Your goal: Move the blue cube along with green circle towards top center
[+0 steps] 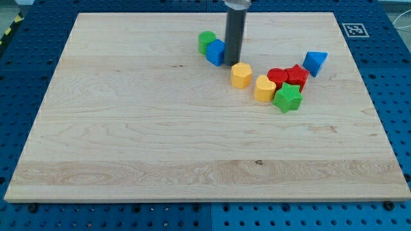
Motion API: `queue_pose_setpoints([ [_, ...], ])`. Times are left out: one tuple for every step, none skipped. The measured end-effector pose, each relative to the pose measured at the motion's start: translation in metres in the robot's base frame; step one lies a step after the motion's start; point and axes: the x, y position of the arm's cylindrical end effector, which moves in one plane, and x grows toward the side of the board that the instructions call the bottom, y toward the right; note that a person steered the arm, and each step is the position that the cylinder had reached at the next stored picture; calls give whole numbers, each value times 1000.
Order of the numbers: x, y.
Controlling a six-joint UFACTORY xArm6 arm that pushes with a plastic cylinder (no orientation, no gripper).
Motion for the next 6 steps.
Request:
queue_pose_setpoints([
  [-9,-23],
  [-9,-42],
  [-11,-62],
  [-23,-73],
  [-25,-93],
  [-29,-116],
])
